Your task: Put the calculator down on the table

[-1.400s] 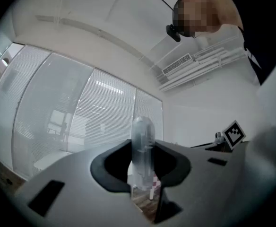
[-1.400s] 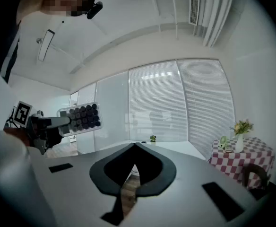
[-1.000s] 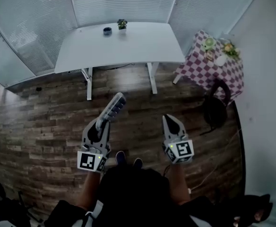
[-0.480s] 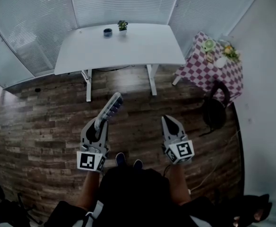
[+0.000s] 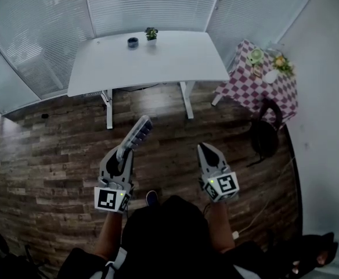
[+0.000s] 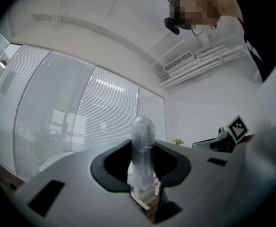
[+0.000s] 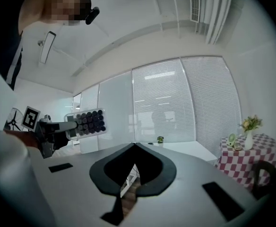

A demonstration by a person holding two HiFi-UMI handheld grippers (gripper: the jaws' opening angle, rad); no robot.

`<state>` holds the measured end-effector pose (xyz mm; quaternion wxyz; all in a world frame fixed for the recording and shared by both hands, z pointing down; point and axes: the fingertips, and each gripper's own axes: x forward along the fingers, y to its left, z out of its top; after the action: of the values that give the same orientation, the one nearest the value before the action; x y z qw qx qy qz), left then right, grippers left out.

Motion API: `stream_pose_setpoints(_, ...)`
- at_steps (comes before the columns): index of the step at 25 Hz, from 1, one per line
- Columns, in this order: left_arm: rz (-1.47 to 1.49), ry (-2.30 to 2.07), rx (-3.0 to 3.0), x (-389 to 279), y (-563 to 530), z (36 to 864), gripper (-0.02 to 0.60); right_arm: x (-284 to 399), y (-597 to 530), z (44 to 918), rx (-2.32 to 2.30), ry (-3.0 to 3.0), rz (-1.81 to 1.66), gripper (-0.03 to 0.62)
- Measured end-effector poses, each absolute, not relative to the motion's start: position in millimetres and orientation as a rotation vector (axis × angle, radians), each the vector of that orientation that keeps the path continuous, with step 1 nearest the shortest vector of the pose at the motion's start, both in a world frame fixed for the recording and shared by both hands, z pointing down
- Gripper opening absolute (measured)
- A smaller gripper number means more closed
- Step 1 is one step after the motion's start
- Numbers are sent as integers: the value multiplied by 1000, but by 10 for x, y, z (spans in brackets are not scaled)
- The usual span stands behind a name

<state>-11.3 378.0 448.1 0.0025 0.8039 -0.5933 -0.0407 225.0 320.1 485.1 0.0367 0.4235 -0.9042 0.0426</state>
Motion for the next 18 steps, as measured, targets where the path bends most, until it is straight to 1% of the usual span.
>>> stream_pose_setpoints(5,-151,-1843,2515,-171,3788,4549,101,2244,3217,5020,1328,-2750,191,6)
stream_pose_setpoints(13,-173,-1817,2533,-280,3591,4532,101,2108,2982,5022,1337,-2750,209,6)
stream_pose_setpoints(18,-125,-1863,2494,-356,3535,4628,101,2082,2840,5128,1322,-2770,250,6)
